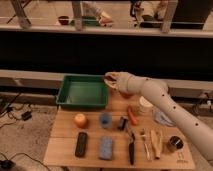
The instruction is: Place grapes in red bowl
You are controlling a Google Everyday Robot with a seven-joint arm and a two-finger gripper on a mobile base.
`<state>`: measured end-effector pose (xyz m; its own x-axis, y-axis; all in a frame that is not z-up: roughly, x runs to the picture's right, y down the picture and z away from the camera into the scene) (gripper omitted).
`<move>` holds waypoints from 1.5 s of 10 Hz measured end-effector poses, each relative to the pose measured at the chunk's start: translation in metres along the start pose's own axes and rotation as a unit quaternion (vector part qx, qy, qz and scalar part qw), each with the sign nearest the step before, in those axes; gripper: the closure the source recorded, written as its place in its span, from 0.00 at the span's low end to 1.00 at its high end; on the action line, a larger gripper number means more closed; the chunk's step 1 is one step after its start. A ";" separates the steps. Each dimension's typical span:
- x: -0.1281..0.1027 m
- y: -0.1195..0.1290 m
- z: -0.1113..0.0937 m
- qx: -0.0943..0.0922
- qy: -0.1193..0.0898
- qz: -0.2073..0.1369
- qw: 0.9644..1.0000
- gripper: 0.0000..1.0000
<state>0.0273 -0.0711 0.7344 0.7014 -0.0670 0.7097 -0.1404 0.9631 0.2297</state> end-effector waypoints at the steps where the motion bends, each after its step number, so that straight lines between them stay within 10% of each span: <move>1: 0.004 -0.003 0.003 -0.001 0.007 -0.003 1.000 1.00; 7: 0.057 0.002 -0.009 0.012 0.060 0.008 0.998 1.00; 15: 0.090 -0.017 0.002 0.033 0.075 0.015 0.997 1.00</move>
<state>0.0921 -0.0940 0.7957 0.7925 0.0055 0.6098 -0.2040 0.9447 0.2566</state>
